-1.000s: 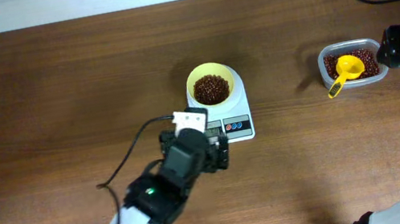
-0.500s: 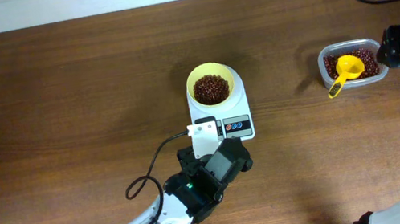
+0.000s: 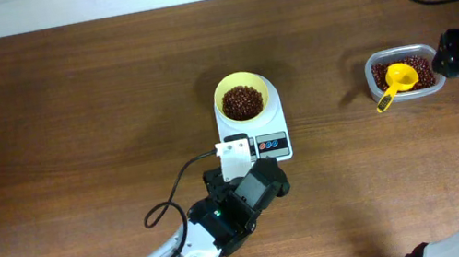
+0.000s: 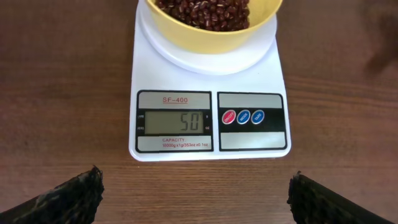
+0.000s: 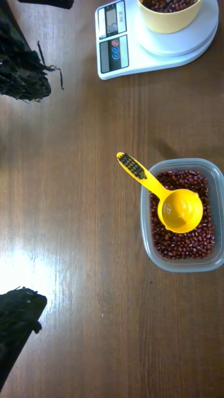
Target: Scoop item into bowl and weigh 50g on scale
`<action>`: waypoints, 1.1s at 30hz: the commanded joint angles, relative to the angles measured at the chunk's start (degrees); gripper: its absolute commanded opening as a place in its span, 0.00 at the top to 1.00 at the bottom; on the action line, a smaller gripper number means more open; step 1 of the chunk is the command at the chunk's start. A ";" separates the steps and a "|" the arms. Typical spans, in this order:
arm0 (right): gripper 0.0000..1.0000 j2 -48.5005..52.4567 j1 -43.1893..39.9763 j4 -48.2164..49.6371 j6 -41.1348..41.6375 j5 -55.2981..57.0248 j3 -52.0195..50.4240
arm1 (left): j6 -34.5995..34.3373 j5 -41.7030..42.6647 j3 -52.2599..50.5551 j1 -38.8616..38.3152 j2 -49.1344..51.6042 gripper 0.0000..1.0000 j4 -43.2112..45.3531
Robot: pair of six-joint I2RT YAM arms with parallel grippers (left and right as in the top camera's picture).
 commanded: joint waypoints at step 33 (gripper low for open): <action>0.01 -0.13 0.00 -0.15 -0.20 0.70 0.79 | 37.64 32.59 -41.00 50.62 -78.23 0.01 17.77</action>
